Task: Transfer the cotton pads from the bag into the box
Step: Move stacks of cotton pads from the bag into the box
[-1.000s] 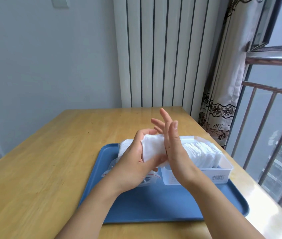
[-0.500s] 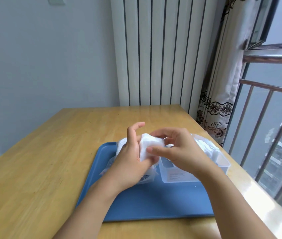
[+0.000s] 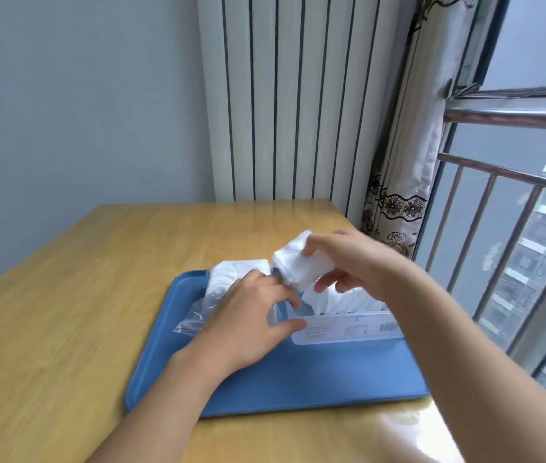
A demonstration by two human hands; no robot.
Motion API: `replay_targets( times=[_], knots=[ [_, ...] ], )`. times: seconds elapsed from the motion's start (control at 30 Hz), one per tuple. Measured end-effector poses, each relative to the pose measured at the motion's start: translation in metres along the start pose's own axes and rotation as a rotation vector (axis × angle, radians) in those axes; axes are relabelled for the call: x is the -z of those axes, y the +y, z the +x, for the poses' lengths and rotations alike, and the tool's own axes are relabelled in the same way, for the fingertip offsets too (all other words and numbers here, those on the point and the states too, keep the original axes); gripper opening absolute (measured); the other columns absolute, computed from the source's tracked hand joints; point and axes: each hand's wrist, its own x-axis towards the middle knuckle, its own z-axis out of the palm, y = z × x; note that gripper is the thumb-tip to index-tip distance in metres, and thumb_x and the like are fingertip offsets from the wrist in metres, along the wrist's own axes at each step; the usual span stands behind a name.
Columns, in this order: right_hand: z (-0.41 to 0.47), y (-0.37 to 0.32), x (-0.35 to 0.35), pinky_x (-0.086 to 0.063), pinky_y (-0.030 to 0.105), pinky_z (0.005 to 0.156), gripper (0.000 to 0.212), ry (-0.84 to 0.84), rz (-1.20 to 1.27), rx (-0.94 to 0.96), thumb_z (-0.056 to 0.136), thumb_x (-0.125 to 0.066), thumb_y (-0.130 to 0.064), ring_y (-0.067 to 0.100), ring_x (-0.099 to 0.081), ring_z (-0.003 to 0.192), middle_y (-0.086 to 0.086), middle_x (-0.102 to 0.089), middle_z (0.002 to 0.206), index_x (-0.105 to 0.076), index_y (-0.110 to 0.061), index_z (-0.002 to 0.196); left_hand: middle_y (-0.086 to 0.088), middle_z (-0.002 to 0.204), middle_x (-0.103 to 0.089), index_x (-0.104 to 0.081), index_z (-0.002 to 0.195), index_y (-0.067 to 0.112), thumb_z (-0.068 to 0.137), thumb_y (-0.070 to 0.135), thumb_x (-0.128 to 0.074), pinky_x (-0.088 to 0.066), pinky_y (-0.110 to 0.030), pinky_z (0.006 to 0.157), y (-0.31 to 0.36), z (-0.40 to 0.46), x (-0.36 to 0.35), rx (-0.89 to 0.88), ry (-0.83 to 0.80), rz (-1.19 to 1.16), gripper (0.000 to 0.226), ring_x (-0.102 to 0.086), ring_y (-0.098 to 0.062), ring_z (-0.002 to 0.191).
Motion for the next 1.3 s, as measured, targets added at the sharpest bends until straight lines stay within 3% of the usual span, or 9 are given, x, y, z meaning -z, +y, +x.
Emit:
replay_targets(
  times=[0.2, 0.37, 0.5, 0.7, 0.83, 0.93, 1.07, 1.2, 1.3],
  knots=[
    [0.027, 0.017, -0.013, -0.026, 0.013, 0.036, 0.020, -0.008, -0.272, -0.073, 0.095, -0.055, -0.026, 0.009, -0.052, 0.029, 0.007, -0.063, 0.052, -0.061, -0.006, 0.094, 0.018, 0.096, -0.063, -0.067, 0.082, 0.029, 0.083, 0.039, -0.077, -0.045, -0.033, 0.091, -0.007, 0.000, -0.003, -0.027, -0.014, -0.062, 0.015, -0.054, -0.014, 0.099],
    [0.040, 0.042, -0.024, -0.037, 0.017, 0.041, 0.032, 0.190, -0.450, 0.067, 0.077, -0.071, -0.018, 0.017, -0.063, 0.038, -0.003, -0.052, 0.033, -0.047, -0.012, 0.058, 0.012, 0.085, -0.065, -0.068, 0.074, 0.028, 0.080, 0.035, -0.081, -0.048, -0.031, 0.085, -0.006, 0.003, -0.007, -0.055, -0.028, -0.150, 0.016, -0.058, -0.011, 0.089],
    [0.037, 0.044, -0.042, -0.049, 0.027, 0.046, 0.028, 0.333, -0.621, 0.175, 0.067, -0.070, -0.019, 0.026, -0.065, 0.047, 0.007, -0.060, 0.044, -0.047, -0.010, 0.053, 0.013, 0.079, -0.066, -0.070, 0.072, 0.027, 0.076, 0.038, -0.084, -0.045, -0.024, 0.081, -0.001, 0.002, -0.010, -0.087, -0.013, -0.165, 0.018, -0.056, -0.010, 0.088],
    [0.028, 0.039, -0.023, -0.058, 0.032, 0.056, 0.037, 0.087, -0.256, 0.109, 0.077, -0.078, -0.035, 0.025, -0.073, 0.051, 0.010, -0.057, 0.055, -0.055, -0.008, 0.069, 0.023, 0.100, -0.062, -0.070, 0.099, 0.028, 0.080, 0.076, -0.046, -0.037, -0.025, 0.099, 0.001, 0.002, -0.011, -0.041, 0.025, 0.175, 0.057, -0.048, -0.007, 0.108],
    [0.019, 0.039, 0.004, -0.065, 0.043, 0.065, 0.035, 0.260, -0.170, 0.224, 0.090, -0.069, -0.036, 0.026, -0.074, 0.057, 0.008, -0.075, 0.069, -0.074, -0.002, 0.080, 0.021, 0.107, -0.059, -0.068, 0.102, 0.029, 0.083, 0.081, -0.026, -0.030, -0.027, 0.100, 0.003, 0.003, -0.011, 0.019, -0.039, 0.323, 0.069, -0.042, -0.008, 0.113],
    [0.017, 0.044, 0.012, -0.060, 0.032, 0.063, 0.038, 0.060, -0.344, 0.153, 0.091, -0.061, -0.031, 0.025, -0.070, 0.061, 0.010, -0.075, 0.066, -0.077, -0.003, 0.072, 0.019, 0.109, -0.056, -0.066, 0.099, 0.028, 0.083, 0.082, -0.016, -0.028, -0.029, 0.100, 0.005, 0.004, -0.016, 0.043, -0.086, 0.413, 0.074, -0.041, -0.011, 0.113],
    [0.026, 0.057, -0.003, -0.032, 0.031, 0.054, 0.027, -0.064, -0.583, 0.206, 0.079, -0.059, -0.027, 0.018, -0.037, 0.059, 0.011, -0.049, 0.059, -0.066, -0.002, 0.071, 0.021, 0.140, -0.052, -0.064, 0.078, 0.026, 0.086, 0.080, -0.026, -0.025, -0.033, 0.101, 0.006, 0.010, -0.019, 0.034, -0.104, 0.433, 0.066, -0.038, -0.015, 0.121],
    [0.039, 0.066, -0.011, -0.038, 0.032, 0.058, 0.035, -0.063, -0.612, 0.310, 0.074, -0.052, -0.029, 0.016, -0.044, 0.064, 0.023, -0.067, 0.089, -0.070, -0.002, 0.088, 0.020, 0.148, -0.049, -0.072, 0.082, 0.021, 0.090, 0.073, -0.042, -0.025, -0.033, 0.103, 0.009, 0.012, -0.020, 0.042, -0.089, 0.417, 0.061, -0.036, -0.018, 0.122],
    [0.037, 0.065, -0.011, -0.038, 0.033, 0.057, 0.030, -0.041, -0.613, 0.339, 0.077, -0.054, -0.025, 0.017, -0.043, 0.062, 0.022, -0.065, 0.077, -0.070, -0.001, 0.082, 0.021, 0.137, -0.057, -0.062, 0.073, 0.027, 0.085, 0.077, -0.040, -0.027, -0.030, 0.100, 0.006, 0.010, -0.022, 0.023, -0.035, 0.389, 0.055, -0.041, -0.015, 0.118]
  ],
)
